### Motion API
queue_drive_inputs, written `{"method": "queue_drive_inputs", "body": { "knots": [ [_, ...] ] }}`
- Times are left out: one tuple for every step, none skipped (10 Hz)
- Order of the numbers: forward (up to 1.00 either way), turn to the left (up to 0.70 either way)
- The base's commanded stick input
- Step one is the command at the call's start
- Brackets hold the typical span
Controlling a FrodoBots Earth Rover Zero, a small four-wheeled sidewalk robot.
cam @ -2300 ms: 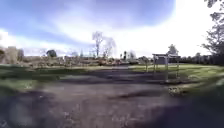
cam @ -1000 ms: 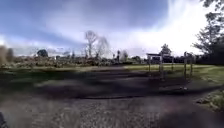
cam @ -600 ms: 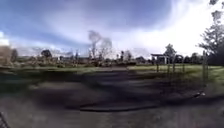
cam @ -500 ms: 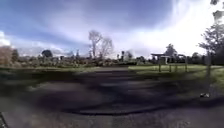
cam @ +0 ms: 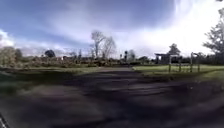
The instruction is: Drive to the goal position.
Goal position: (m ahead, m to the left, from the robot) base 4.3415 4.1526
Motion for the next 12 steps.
{"method": "queue_drive_inputs", "body": {
  "knots": [
    [0.85, -0.23],
    [0.85, -0.11],
    [0.85, 0.0],
    [0.85, 0.0],
    [0.85, 0.0],
    [0.85, 0.0],
    [0.85, 0.0],
    [0.85, 0.0],
    [0.85, 0.0],
    [0.85, 0.0],
    [0.85, 0.0],
    [0.85, -0.31]
  ]
}}
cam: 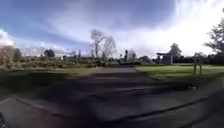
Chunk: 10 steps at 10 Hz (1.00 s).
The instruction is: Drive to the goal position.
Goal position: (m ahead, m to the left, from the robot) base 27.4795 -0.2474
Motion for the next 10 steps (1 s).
{"method": "queue_drive_inputs", "body": {
  "knots": [
    [0.85, -0.32],
    [0.85, -0.33],
    [0.85, -0.34],
    [0.85, -0.34],
    [0.85, -0.34],
    [0.85, -0.34],
    [0.85, -0.34],
    [0.85, -0.34],
    [0.85, -0.34],
    [0.85, -0.34]
  ]
}}
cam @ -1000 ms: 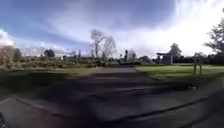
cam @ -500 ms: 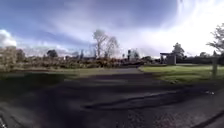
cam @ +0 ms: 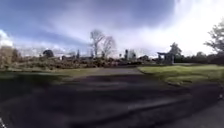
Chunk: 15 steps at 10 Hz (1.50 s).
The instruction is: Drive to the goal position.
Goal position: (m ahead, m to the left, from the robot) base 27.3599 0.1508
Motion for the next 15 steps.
{"method": "queue_drive_inputs", "body": {
  "knots": [
    [0.85, -0.34],
    [0.85, -0.34],
    [0.85, -0.34],
    [0.85, 0.0],
    [0.85, 0.0],
    [0.85, 0.0],
    [0.73, 0.0],
    [0.43, 0.0],
    [0.12, 0.0],
    [0.0, 0.0],
    [0.0, 0.0],
    [0.0, 0.0],
    [0.0, 0.0],
    [0.0, 0.0],
    [0.0, 0.0]
  ]
}}
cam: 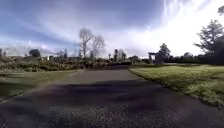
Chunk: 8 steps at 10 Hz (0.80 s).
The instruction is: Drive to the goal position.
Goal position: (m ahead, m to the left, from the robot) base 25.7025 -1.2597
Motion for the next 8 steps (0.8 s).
{"method": "queue_drive_inputs", "body": {
  "knots": [
    [0.0, 0.0],
    [0.0, 0.0],
    [0.0, 0.0],
    [0.17, 0.0],
    [0.47, 0.0],
    [0.76, 0.0],
    [0.85, -0.25],
    [0.85, -0.29]
  ]
}}
